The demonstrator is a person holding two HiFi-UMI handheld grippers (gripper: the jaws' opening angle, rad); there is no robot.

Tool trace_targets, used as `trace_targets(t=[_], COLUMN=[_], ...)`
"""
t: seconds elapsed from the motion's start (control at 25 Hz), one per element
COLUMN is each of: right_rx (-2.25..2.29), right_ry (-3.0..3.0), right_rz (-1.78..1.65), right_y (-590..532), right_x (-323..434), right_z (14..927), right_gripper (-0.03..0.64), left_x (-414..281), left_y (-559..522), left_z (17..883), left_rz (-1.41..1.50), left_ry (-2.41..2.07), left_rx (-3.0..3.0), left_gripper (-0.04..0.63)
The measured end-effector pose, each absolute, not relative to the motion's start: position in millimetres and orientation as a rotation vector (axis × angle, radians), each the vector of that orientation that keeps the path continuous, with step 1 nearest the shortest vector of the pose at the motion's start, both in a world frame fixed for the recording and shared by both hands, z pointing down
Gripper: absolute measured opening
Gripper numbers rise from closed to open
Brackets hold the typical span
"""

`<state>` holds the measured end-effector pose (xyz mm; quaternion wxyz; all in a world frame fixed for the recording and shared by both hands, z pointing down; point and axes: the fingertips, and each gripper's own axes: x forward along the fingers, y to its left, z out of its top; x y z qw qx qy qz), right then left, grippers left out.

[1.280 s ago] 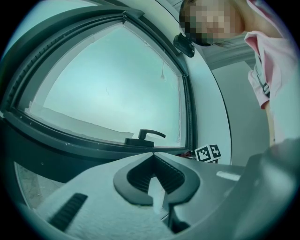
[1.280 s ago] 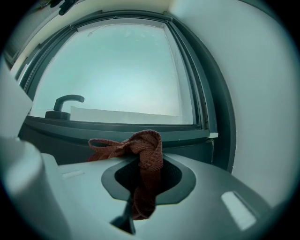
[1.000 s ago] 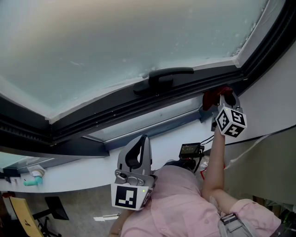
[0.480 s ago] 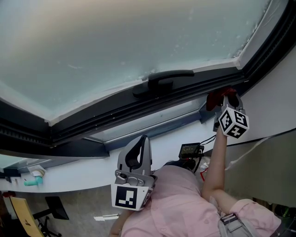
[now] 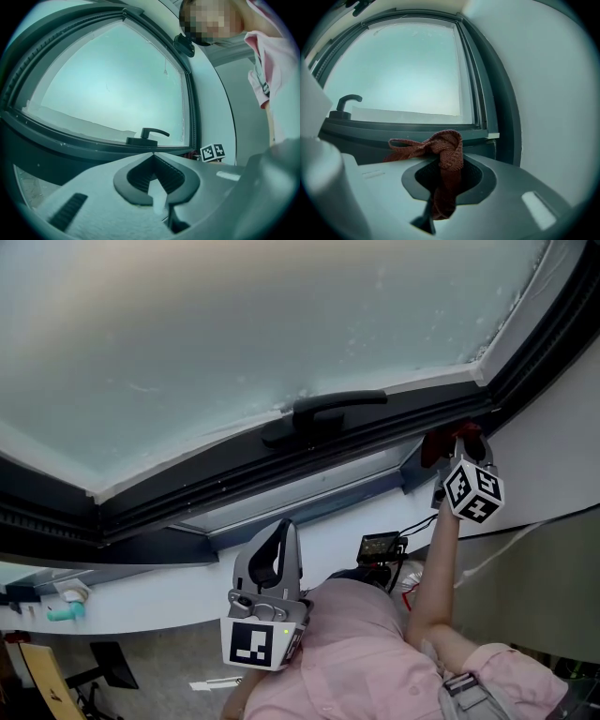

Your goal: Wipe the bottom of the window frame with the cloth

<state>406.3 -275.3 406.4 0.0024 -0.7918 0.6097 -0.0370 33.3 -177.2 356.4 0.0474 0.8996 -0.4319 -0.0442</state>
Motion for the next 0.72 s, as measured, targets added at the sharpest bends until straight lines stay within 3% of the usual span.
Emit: trace_targets(t=[0.72], right_rx=[-2.503], right_ry=[1.851], right_rz=[-0.153], right_y=[-278.4], right_x=[438.3], right_z=[406.3], right_gripper=[0.051], left_x=[52.1], left_y=[-187.4], left_z=[344.0], left_rz=[-0.170], left_ry=[-1.334], left_rx=[2.705], left_gripper=[-0.006])
